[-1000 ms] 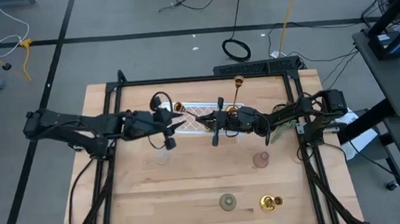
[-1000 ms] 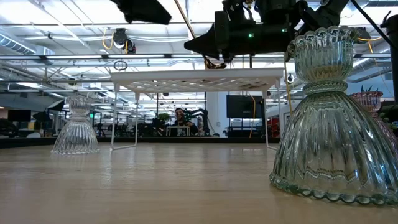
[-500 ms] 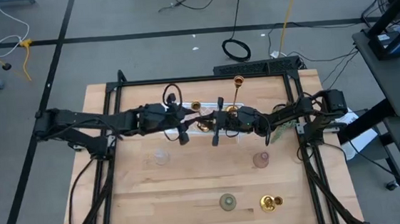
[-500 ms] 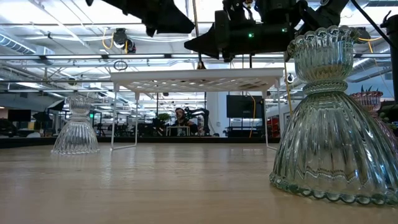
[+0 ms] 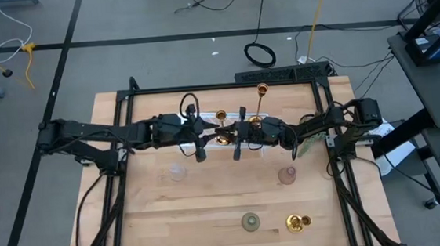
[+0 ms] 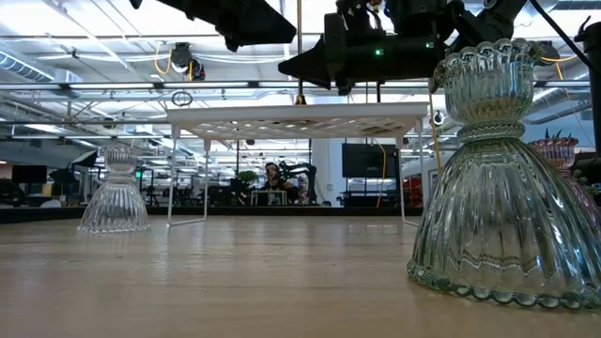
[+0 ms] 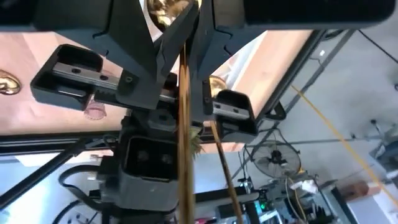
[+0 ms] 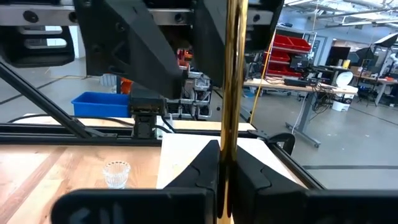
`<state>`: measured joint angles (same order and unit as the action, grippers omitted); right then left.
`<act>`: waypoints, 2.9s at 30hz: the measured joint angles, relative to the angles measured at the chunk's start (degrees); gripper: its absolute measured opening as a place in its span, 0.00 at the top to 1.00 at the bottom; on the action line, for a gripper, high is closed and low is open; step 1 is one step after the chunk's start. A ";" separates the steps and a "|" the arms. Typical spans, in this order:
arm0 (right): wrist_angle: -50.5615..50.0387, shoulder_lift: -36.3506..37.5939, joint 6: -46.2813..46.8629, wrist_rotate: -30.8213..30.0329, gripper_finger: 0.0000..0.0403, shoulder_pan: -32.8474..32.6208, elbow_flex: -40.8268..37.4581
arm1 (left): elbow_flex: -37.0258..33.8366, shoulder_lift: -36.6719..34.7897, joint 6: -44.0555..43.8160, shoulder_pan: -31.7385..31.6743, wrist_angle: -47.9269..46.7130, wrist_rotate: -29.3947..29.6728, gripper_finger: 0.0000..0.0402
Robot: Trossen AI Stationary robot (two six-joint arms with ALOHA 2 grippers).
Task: Pick & Place candle stick holders
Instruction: Put the left gold candle holder on the shelf
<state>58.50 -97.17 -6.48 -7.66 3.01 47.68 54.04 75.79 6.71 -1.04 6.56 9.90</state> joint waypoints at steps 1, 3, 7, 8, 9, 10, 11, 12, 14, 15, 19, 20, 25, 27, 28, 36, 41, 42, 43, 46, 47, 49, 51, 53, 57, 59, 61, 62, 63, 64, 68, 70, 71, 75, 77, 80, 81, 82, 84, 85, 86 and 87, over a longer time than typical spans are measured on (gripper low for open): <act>0.00 0.00 0.02 0.00 0.97 0.00 0.00 | 0.00 0.00 0.39 0.00 0.31 -0.03 0.70; 0.00 0.00 0.04 0.00 0.98 0.00 0.00 | 0.00 0.00 0.56 0.00 1.64 -0.01 0.70; -0.01 0.00 0.04 0.00 0.99 0.00 0.00 | 0.11 1.12 0.78 -0.67 5.14 -0.01 0.70; 0.00 0.00 0.04 0.00 0.98 0.00 0.00 | 0.06 1.25 0.79 -0.90 5.12 -0.05 0.70; -0.02 0.00 0.07 0.00 0.98 0.00 0.00 | 0.04 1.30 0.79 -1.10 5.42 -0.40 0.70; -0.08 0.00 0.07 -0.03 0.97 0.00 0.00 | 0.05 1.69 0.79 -1.43 6.55 -1.35 0.70; -0.09 0.00 0.07 -0.02 0.97 0.00 0.00 | 0.21 2.46 0.75 -1.73 7.94 -2.38 0.70; -0.11 0.00 0.07 -0.02 0.97 0.00 0.00 | 0.28 2.91 0.66 -1.93 8.60 -3.23 0.70; -0.13 0.00 0.07 0.00 0.98 0.00 0.00 | -0.06 3.90 0.41 -2.19 8.25 -3.96 0.70; -0.40 0.00 0.07 -0.02 0.98 0.02 0.00 | -0.05 4.76 0.49 -2.27 10.20 -4.00 0.70; -0.46 0.00 0.07 -0.03 0.98 0.00 0.00 | 0.09 5.26 0.56 -2.48 10.72 -3.92 0.79; -0.44 0.00 0.04 -0.04 0.97 0.00 0.00 | 0.09 5.22 0.54 -2.49 10.52 -3.92 0.82; -0.35 0.00 -0.07 -0.04 0.91 0.04 0.00 | 0.09 5.22 0.24 -2.47 9.87 -4.07 0.96; -0.09 0.00 -0.15 0.06 0.90 0.02 0.00 | 0.09 5.25 0.22 -2.49 10.17 -3.95 0.93; -0.08 0.00 -0.15 0.04 0.89 0.02 0.00 | 0.09 5.26 0.19 -2.49 10.17 -3.90 0.92; -0.84 1.65 -0.18 0.20 0.80 -0.12 0.00 | 0.07 5.25 0.17 -2.47 9.97 -3.94 0.96; -5.78 4.04 -0.20 0.18 0.71 -0.94 0.01 | 0.07 5.25 0.18 -2.45 9.97 -3.90 0.95; -7.33 4.77 -0.20 0.22 0.70 -1.32 -0.29 | 0.07 5.25 0.32 -2.43 9.97 -3.90 0.96; -8.55 5.46 -0.18 0.07 0.68 -1.73 -0.70 | 0.07 5.25 0.30 -2.43 9.97 -4.06 0.96; -10.56 7.43 -0.20 -0.42 0.66 -2.97 -1.53 | 0.07 5.25 0.15 -2.36 10.23 -4.42 0.96; -11.80 8.33 -0.13 -0.80 0.66 -3.41 -2.00 | 0.06 5.25 0.05 -2.36 10.26 -4.64 0.96; -13.53 9.70 1.01 -1.53 0.65 -4.23 -2.61 | 0.04 5.25 -0.14 -2.36 10.32 -4.77 0.94; -15.93 11.74 1.95 -3.92 0.66 -5.29 -3.75 | 0.04 5.25 -0.23 -2.30 10.54 -4.82 0.94; -17.87 13.25 1.48 -6.18 0.66 -6.14 -4.78 | 0.04 5.25 0.01 -2.38 10.87 -3.90 0.95; -19.96 16.85 1.09 -11.70 0.66 -7.66 -7.51 | 0.04 5.25 0.29 -2.52 11.87 -3.88 0.96; -20.27 18.89 1.11 -12.08 0.66 -8.29 -9.30 | 0.04 5.25 0.24 -2.64 13.00 -4.30 0.96; -20.26 20.45 1.29 -11.84 0.66 -9.07 -10.57 | 0.04 5.25 0.05 -3.09 14.56 -4.28 0.96; -20.24 21.37 1.29 -11.80 0.66 -9.50 -11.39 | 0.04 5.25 0.04 -3.22 15.21 -4.25 0.95; -20.60 22.64 1.29 -11.82 0.67 -9.84 -12.22 | 0.04 5.50 -0.02 -3.35 16.16 -4.07 0.95; -20.60 23.65 1.27 -11.88 0.67 -10.16 -12.80 | 0.04 5.84 -0.45 -3.61 17.43 -4.14 0.95; -21.97 27.79 1.36 -11.93 0.67 -11.20 -15.55 | 0.04 7.80 -1.57 -4.32 21.91 -5.34 0.96; -21.97 29.56 1.78 -11.89 0.67 -11.57 -17.04 | 0.04 9.12 -2.08 -4.91 23.64 -5.38 0.96; -21.93 30.35 2.21 -11.95 0.67 -11.64 -17.62 | 0.10 9.87 -2.27 -5.39 24.46 -5.36 0.96; -22.03 32.70 3.91 -12.01 0.67 -11.69 -19.82 | 1.39 11.73 -4.85 -8.13 23.99 -5.38 0.96; -21.90 33.48 4.42 -12.00 0.67 -11.69 -20.56 | 2.06 12.51 -5.95 -9.50 24.04 -5.78 0.95; -21.92 34.07 4.40 -12.00 0.67 -11.69 -21.45 | 2.87 14.28 -6.96 -11.13 23.52 -9.13 0.95; -21.95 34.15 4.39 -12.00 0.67 -11.69 -21.66 | 3.14 14.85 -7.00 -11.43 23.71 -10.53 0.95; -21.94 34.22 4.38 -12.00 0.67 -11.69 -21.91 | 3.32 15.15 -7.33 -11.76 23.54 -11.67 0.95; -21.91 34.25 4.14 -12.00 0.67 -11.69 -22.22 | 3.29 15.61 -7.74 -12.07 23.58 -12.27 0.95; -21.93 34.25 4.04 -11.99 0.67 -11.69 -22.40 | 3.29 15.72 -7.97 -12.17 23.71 -12.47 0.95; -21.98 34.23 4.02 -11.93 0.67 -11.69 -22.52 | 3.30 15.74 -7.97 -12.17 23.71 -12.46 0.94; -22.03 34.23 4.00 -11.83 0.67 -11.69 -22.58 | 3.30 15.74 -7.95 -12.17 23.69 -12.45 0.93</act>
<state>36.47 -62.94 -2.48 -19.49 -8.69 25.10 57.34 91.53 -1.25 -13.21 30.26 -2.55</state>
